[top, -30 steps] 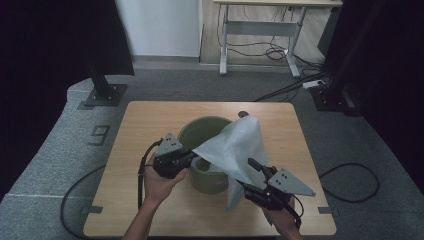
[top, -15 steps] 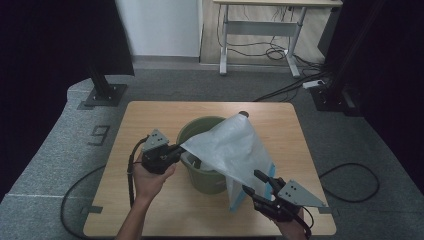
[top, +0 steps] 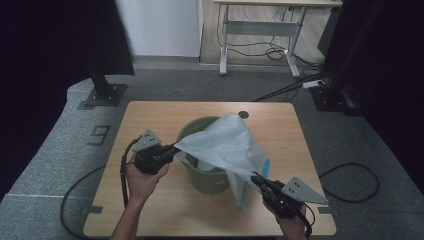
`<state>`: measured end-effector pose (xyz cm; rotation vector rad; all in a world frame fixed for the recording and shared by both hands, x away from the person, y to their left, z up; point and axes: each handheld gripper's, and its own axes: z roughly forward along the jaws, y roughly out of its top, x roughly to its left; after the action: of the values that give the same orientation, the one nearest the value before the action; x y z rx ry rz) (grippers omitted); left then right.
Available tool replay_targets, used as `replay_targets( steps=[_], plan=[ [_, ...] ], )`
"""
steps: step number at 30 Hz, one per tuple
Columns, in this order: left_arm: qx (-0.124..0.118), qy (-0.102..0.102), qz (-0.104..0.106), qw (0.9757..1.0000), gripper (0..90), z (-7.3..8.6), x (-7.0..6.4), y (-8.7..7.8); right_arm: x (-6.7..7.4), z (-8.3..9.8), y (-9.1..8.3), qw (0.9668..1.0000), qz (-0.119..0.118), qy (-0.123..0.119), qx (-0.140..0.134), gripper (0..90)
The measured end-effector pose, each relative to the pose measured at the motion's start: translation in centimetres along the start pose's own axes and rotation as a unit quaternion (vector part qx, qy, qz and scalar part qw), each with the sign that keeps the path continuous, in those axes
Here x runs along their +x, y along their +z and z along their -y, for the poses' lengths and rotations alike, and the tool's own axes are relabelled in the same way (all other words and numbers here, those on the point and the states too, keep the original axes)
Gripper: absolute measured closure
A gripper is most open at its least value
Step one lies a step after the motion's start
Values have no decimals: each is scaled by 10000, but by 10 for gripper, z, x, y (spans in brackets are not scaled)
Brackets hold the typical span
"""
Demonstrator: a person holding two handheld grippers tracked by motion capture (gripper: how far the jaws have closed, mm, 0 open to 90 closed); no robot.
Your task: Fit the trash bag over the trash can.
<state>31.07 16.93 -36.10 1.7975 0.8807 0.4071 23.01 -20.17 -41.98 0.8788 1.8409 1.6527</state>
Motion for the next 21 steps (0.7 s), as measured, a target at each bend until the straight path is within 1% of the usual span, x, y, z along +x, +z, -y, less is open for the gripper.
replay_targets(
  steps=[1, 2, 4, 5, 7, 8, 9, 10, 11, 12, 14, 16, 19, 20, 21],
  plan=[
    [13, -7, 38, 10000, 896, 1, 2, -1, 2, -4, 1, 9999, -43, -59, -109, 888],
    [26, 2, 86, 10000, 896, 2, 3, -2, 3, -7, 1, 9998, -66, -99, -148, 888],
    [37, 54, 177, 9998, 893, 2, 2, -4, 7, -11, 3, 9996, -109, -171, -192, 888],
    [11, 83, 213, 9997, 873, 2, 1, -6, 9, -12, 5, 9994, -154, -224, -190, 888],
    [-56, 118, 370, 9992, 805, 0, -2, -9, 13, -14, 8, 9992, -197, -307, -164, 888],
    [-56, 118, 370, 9992, 768, 0, -2, -9, 13, -14, 8, 9992, -197, -307, -164, 888],
    [-73, 131, 435, 9989, 768, -2, -5, -12, 14, -14, 10, 9990, -210, -357, -138, 888],
    [-87, 168, 459, 9988, 656, -3, -7, -13, 16, -12, 14, 9990, -229, -381, -86, 888],
    [-141, 273, 477, 9984, 621, -7, -13, -15, 16, -12, 15, 9990, -228, -378, -63, 888],
    [-158, 310, 478, 9983, 578, -8, -15, -16, 15, -10, 16, 9991, -215, -364, -39, 888],
    [-192, 426, 478, 9978, 524, -12, -21, -16, 14, -9, 17, 9992, -199, -343, -19, 887],
    [-212, 568, 433, 9972, 488, -14, -27, -15, 14, -9, 16, 9992, -185, -340, -6, 888],
    [-176, 768, 382, 9962, 435, -17, -35, -9, 13, -9, 14, 9993, -164, -345, -6, 887],
    [-176, 768, 382, 9962, 420, -17, -35, -9, 12, -9, 13, 9993, -166, -345, -7, 887],
    [-141, 896, 314, 9954, 407, -20, -39, -4, 12, -9, 13, 9992, -167, -352, -4, 888]
  ],
)
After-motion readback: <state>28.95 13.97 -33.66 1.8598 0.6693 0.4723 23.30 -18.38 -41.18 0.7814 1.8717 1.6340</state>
